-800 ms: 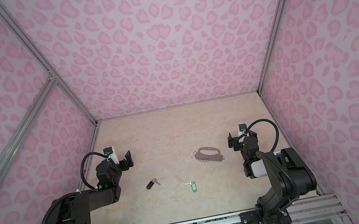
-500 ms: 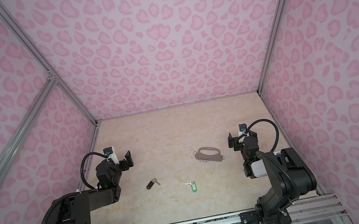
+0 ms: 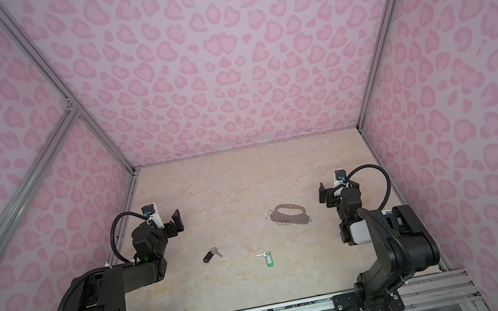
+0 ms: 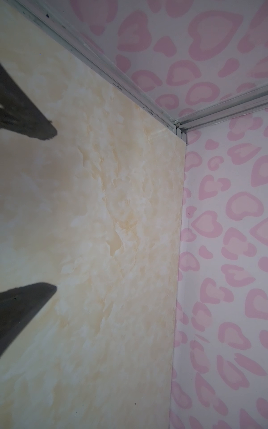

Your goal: Put the keys on the keyring

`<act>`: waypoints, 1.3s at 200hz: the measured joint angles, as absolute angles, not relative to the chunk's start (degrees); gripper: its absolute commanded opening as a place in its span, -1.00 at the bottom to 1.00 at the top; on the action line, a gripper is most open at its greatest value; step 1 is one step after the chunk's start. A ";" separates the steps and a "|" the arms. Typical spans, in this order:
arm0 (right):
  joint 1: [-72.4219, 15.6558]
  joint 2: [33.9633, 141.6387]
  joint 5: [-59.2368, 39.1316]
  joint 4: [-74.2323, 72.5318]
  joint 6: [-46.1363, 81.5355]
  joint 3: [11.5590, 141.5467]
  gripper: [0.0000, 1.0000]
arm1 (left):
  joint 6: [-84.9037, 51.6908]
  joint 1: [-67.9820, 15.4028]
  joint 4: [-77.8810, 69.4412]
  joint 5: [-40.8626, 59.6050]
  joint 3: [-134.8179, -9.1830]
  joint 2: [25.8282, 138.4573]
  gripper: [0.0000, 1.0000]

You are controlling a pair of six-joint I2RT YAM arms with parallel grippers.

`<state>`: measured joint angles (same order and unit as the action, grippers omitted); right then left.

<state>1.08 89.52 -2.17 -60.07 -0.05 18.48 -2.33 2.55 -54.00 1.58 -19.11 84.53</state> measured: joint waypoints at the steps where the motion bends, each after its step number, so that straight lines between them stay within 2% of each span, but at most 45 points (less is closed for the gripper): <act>1: 1.10 89.52 -2.28 -60.07 -0.01 18.48 0.99 | -2.33 2.55 -54.00 1.58 -19.11 84.53 0.95; 28: 1.41 89.34 -3.33 -60.01 0.27 18.46 0.85 | -2.35 2.57 -54.00 1.74 -19.11 84.49 0.95; 65: 0.67 81.58 -4.54 -53.15 -0.49 19.86 0.91 | -2.50 2.74 -51.59 1.74 -20.18 83.57 0.95; 97: 0.23 72.90 -2.72 -40.27 1.48 25.56 0.90 | -2.96 2.72 -40.97 1.56 -27.31 78.59 0.95; 112: -0.86 69.82 -0.80 -32.38 3.33 28.82 0.84 | -3.99 2.66 -34.24 2.48 -31.22 76.14 0.95; 153: -9.45 63.96 2.42 -11.20 7.05 33.74 0.71 | -9.61 -0.99 -11.79 7.14 -40.40 70.72 0.96; 208: -21.52 64.77 4.99 9.04 10.90 37.45 0.56 | -15.68 -8.45 7.64 11.38 -43.29 67.48 0.97; 234: -27.77 70.48 5.10 18.33 11.29 44.14 0.44 | -17.98 -10.81 8.93 12.47 -42.44 65.45 0.90; 260: -30.57 75.20 4.36 22.15 12.82 47.55 0.36 | -17.93 -12.88 13.72 12.58 -45.95 68.73 0.83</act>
<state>-30.57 75.20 4.36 22.15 12.82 47.55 -17.93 -12.88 13.72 12.58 -45.95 68.73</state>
